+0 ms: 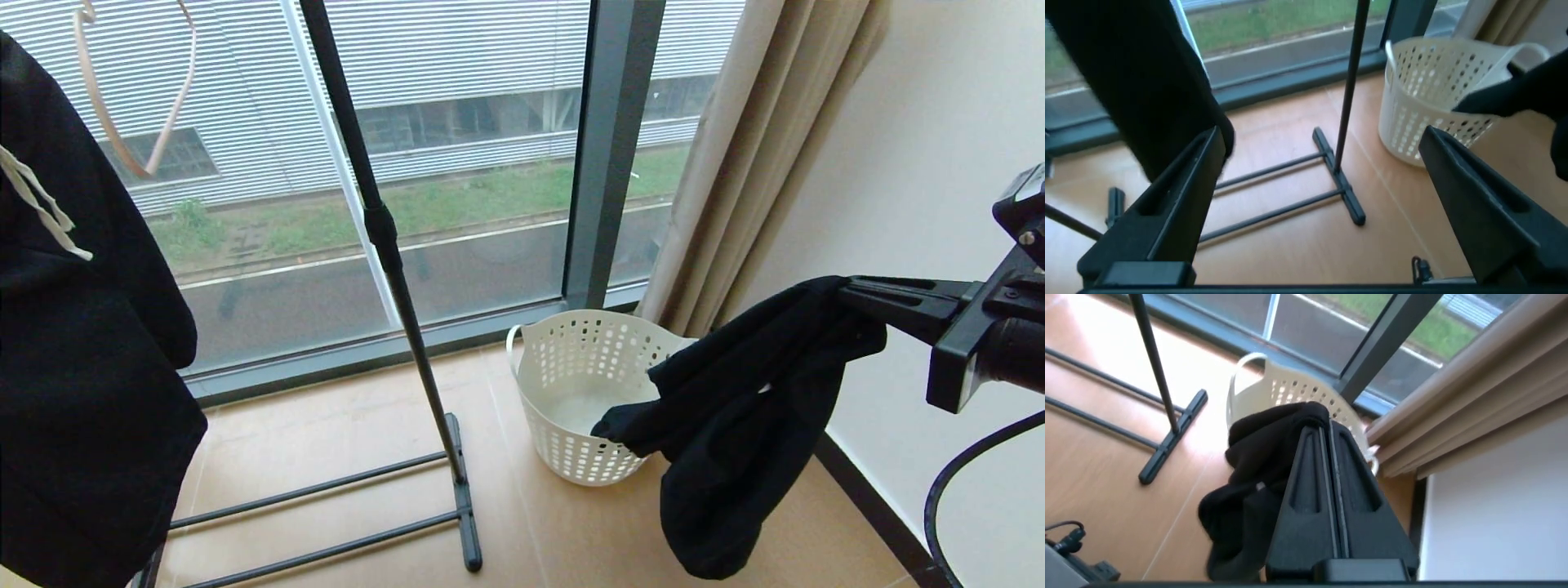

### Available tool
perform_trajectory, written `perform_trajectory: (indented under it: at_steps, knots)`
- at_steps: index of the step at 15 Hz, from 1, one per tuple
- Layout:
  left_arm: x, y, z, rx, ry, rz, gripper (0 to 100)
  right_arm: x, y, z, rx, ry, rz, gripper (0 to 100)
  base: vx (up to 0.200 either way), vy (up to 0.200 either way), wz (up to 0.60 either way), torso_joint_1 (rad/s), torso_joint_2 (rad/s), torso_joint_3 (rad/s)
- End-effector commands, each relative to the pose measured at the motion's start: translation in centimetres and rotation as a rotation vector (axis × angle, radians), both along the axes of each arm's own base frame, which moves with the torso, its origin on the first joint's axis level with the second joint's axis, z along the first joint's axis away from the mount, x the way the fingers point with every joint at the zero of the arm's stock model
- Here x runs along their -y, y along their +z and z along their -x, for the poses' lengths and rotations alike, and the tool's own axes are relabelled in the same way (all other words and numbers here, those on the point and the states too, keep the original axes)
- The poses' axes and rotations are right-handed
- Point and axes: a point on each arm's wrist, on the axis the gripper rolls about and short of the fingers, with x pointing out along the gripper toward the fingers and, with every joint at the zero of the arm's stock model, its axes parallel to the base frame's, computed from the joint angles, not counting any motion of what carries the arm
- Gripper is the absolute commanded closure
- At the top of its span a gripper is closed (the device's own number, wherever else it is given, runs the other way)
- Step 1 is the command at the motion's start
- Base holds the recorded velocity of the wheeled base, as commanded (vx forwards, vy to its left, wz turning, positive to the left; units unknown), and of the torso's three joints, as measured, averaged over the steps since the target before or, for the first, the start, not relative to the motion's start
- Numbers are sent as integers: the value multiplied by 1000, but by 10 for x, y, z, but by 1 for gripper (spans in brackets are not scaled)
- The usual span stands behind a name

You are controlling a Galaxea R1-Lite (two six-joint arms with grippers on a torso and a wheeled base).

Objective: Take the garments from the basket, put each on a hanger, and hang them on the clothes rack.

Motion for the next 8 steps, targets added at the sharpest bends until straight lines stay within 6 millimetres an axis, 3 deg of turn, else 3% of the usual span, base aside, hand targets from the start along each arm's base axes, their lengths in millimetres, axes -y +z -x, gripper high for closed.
perform_trajectory:
  at_steps: [1,8]
  knots:
    - [0,0,0,0,0,0,0,-1,-1,-1,-6,2,3,100,0,0,0,134,-466,-129]
    - [0,0,0,0,0,0,0,-2,-4,-4,-17,2,7,100,0,0,0,165,-482,-116]
